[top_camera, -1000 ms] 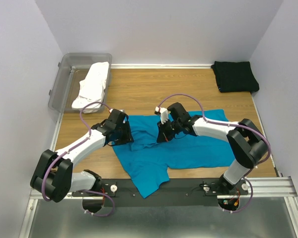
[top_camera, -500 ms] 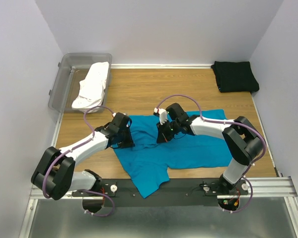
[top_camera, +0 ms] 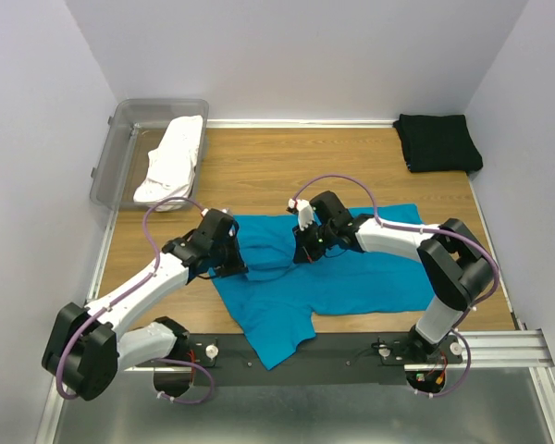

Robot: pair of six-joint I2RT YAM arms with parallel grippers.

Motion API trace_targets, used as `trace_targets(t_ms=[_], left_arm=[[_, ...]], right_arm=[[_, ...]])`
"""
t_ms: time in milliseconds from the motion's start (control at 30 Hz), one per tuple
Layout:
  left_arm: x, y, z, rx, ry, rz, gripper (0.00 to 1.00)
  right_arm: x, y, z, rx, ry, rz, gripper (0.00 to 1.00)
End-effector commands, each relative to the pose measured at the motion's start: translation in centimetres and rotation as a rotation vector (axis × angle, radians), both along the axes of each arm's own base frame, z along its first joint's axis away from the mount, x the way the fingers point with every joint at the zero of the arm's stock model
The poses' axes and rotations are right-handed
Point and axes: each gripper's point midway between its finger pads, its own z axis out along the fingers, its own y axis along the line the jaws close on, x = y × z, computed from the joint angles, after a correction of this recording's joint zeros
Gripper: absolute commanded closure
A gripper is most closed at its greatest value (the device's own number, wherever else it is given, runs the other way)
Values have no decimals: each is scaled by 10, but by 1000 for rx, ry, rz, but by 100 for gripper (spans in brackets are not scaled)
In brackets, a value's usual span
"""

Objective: Fold and stack the t-shirts
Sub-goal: Fold the tshirt

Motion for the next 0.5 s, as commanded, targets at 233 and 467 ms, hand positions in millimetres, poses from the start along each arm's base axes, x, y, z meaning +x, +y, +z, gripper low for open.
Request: trace_targets(t_ms=[233, 467], left_arm=[[-42, -1, -25, -26, 127, -77, 94], [-49, -2, -26, -35, 134, -110, 92]], right_arm=[[8, -1, 4, -23, -48, -9, 98], [11, 1, 13, -15, -60, -4, 97]])
